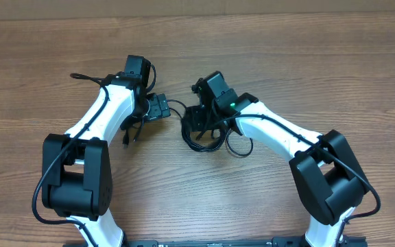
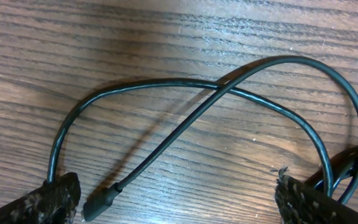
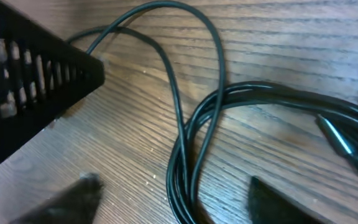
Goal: Untangle cables
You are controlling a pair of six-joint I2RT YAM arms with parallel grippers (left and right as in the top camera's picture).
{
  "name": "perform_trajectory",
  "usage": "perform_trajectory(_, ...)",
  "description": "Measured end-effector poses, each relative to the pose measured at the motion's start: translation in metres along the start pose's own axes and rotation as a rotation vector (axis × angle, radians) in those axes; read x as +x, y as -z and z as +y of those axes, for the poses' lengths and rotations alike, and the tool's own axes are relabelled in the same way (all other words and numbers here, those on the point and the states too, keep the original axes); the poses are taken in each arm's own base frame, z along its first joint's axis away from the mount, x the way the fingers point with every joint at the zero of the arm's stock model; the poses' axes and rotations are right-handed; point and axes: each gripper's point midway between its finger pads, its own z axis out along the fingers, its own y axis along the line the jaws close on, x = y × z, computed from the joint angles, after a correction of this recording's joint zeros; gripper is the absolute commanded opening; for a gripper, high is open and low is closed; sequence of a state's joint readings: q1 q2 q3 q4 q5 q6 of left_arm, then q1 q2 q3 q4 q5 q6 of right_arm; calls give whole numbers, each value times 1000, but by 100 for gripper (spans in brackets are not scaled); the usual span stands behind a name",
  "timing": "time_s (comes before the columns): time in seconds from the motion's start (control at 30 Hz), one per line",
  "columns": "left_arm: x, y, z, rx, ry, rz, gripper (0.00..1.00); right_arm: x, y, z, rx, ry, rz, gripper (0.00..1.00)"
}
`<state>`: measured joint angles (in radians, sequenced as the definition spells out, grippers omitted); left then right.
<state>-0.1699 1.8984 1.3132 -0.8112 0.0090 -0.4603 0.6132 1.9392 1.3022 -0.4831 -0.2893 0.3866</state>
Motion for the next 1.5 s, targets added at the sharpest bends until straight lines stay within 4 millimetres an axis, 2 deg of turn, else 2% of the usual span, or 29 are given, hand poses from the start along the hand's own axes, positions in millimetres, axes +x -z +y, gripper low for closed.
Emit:
perform_trajectory(0.03,0,0,0,-1,-3,-1,100,0,0,1,0,-3,0,51)
perform_trajectory(0.1,0,0,0,-2,-8,-2,100,1,0,0,6,-5,2,42)
perform_trajectory(0.2,0,0,1,-5,-15,-2,100,4,1,-13,53,-21,13,42)
perform_trajectory(0.37,0,0,1,-5,-19,-3,100,5,10,-49,144,-87,33,42)
perform_trajectory(0.47,-1,0,0,0,-19,-3,100,6,13,-60,170,-111,41,42)
perform_trajectory(0.6,-5,0,-7,33,-19,-17,100,10,15,-65,188,-119,57,36)
perform_trajectory(0.77,1,1,-17,92,-20,16,100,17,16,-68,205,-131,85,27)
perform_trajectory(1.03,12,0,-37,152,-54,42,100,23,17,-72,227,-135,107,27)
perform_trajectory(1.23,15,1,-62,193,-90,12,90,26,19,-75,240,-138,114,29)
perform_trajectory(1.37,17,2,-81,217,-125,-12,87,28,20,-80,271,-139,118,36)
perform_trajectory(1.5,22,2,-89,199,-136,-27,79,31,23,-88,318,-141,124,36)
